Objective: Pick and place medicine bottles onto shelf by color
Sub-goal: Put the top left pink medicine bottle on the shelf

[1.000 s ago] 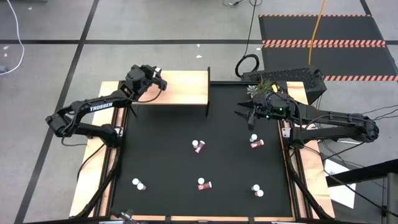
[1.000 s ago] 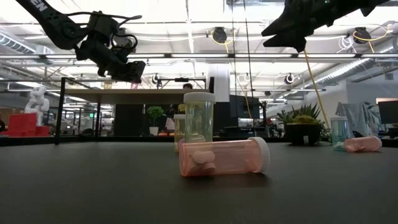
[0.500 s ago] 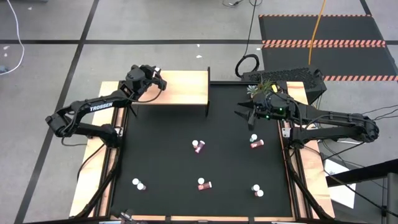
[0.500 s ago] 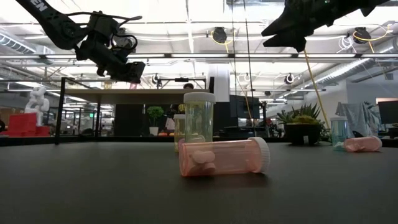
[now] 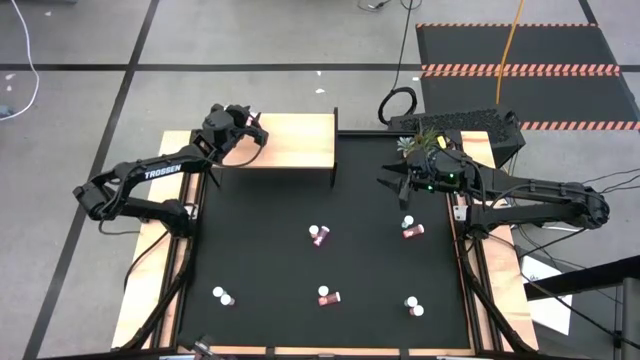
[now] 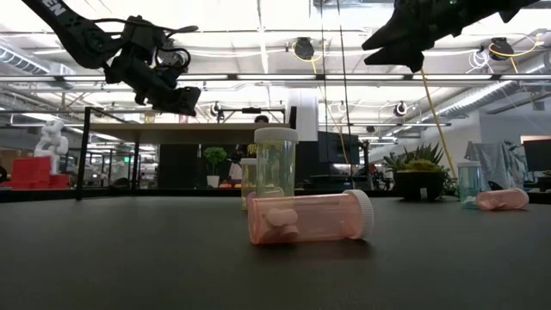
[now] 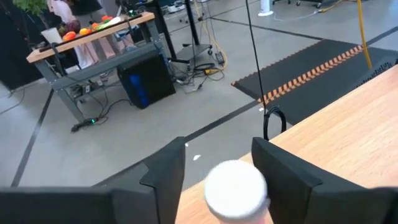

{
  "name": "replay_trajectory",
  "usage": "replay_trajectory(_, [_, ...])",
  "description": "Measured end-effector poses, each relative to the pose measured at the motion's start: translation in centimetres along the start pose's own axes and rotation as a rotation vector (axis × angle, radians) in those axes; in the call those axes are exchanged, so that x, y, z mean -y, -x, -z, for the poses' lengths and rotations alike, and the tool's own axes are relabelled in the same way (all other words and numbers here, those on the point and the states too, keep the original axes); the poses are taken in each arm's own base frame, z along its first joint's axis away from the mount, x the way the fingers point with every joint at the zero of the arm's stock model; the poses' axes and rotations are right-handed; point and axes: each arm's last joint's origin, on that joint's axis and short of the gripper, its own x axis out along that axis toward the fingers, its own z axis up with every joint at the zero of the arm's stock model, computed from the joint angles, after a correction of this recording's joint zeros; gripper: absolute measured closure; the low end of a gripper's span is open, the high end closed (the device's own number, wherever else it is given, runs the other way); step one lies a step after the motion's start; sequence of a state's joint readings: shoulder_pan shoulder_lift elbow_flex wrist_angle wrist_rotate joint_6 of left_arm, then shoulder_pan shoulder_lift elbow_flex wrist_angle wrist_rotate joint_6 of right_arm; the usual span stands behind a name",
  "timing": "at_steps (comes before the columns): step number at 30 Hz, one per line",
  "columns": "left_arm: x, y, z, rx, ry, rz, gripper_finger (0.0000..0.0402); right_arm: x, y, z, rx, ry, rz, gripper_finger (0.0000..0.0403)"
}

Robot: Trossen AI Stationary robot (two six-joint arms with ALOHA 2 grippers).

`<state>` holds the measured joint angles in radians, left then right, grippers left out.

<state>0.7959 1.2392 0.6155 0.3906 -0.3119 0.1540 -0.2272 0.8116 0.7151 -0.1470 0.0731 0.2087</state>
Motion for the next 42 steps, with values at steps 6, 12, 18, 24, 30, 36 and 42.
replay_trajectory(6, [0.0, 0.3, -0.3, 0.015, 0.008, 0.006, 0.0195, 0.0, 0.0, 0.0, 0.0, -0.012, 0.0, 0.02])
replay_trajectory(12, [-0.4, 2.0, -1.9, 0.1, 0.021, 0.013, 0.0194, 0.0, 0.0, -0.1, 0.014, -0.016, -0.003, 0.02])
replay_trajectory(18, [-1.4, 5.1, -4.5, 0.188, 0.049, 0.018, 0.0194, -0.2, 0.0, -0.7, 0.076, -0.035, -0.018, 0.02])
replay_trajectory(24, [-0.1, 8.1, -6.7, 0.046, 0.04, 0.17, 0.0195, -0.3, 0.1, -1.4, 0.14, -0.077, -0.035, 0.02])
replay_trajectory(30, [3.8, 9.3, -4.7, -0.129, -0.011, 0.339, 0.0233, -0.3, 0.2, -1.8, 0.188, -0.104, -0.046, 0.02])
replay_trajectory(36, [5.7, 7.2, -1.4, -0.238, -0.019, 0.334, 0.0292, -0.2, 0.2, -1.9, 0.197, -0.141, -0.039, 0.02])
replay_trajectory(42, [5.3, 4.9, -0.3, -0.278, 0.001, 0.267, 0.0332, -0.2, 0.2, -1.9, 0.198, -0.191, -0.042, 0.02])
